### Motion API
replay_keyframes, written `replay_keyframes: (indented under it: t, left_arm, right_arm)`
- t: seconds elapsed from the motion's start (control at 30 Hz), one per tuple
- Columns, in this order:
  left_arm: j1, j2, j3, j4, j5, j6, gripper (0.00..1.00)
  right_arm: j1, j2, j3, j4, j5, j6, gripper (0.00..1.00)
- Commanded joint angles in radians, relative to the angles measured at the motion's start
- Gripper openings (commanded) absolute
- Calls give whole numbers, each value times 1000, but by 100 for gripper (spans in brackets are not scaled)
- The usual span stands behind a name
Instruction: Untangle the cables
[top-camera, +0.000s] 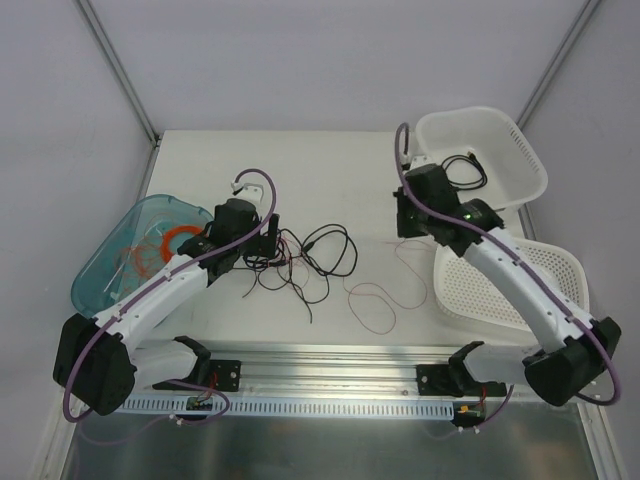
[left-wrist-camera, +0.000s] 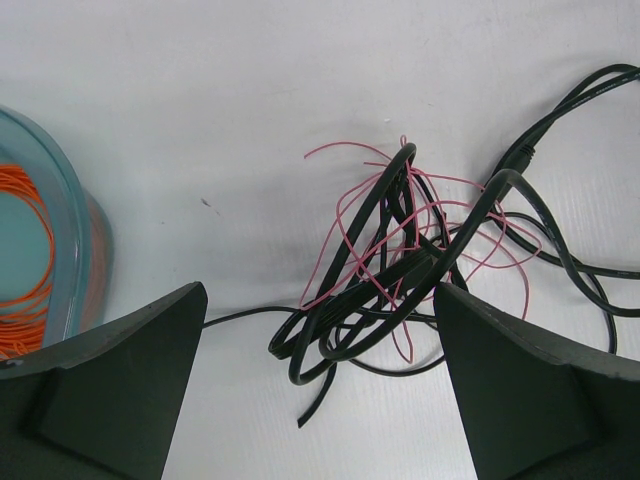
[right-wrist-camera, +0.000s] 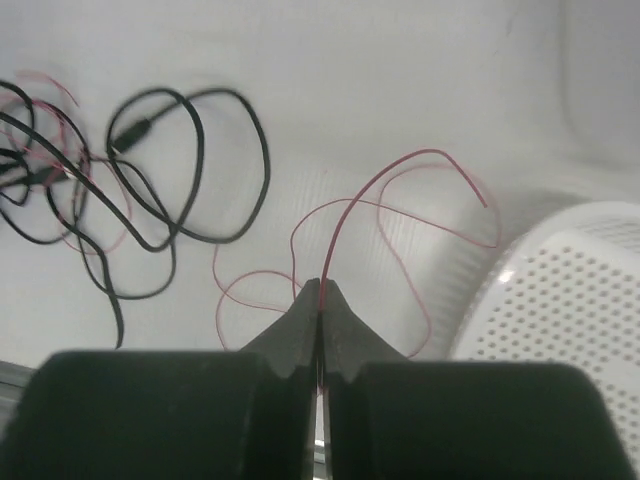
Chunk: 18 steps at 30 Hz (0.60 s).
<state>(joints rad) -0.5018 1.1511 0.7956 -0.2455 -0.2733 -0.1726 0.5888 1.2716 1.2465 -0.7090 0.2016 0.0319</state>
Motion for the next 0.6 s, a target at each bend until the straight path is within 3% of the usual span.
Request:
replay_keyframes:
  t: [0.0,0.17,0.33,0.5,0.57]
  left_arm:
    - [16,-27,19,0,-18,2,98]
    - [14,-30,16,-1,-20,2,98]
    - [16,-31,14,-1,-23,1,98]
    - [16,-34,13,-1,-24,2,98]
    - [16,-36,13,0,-24,2,98]
  right_arm:
    - [-3,-95,238,-200,133,-76,1]
    - [-46,-162,467,-322,320,-115,1]
    - [-92,-242,594,-304,424,-135,1]
    - [-130,-304,568,-283,680,-145,1]
    - [-159,-327,475,-282,733,-119,1]
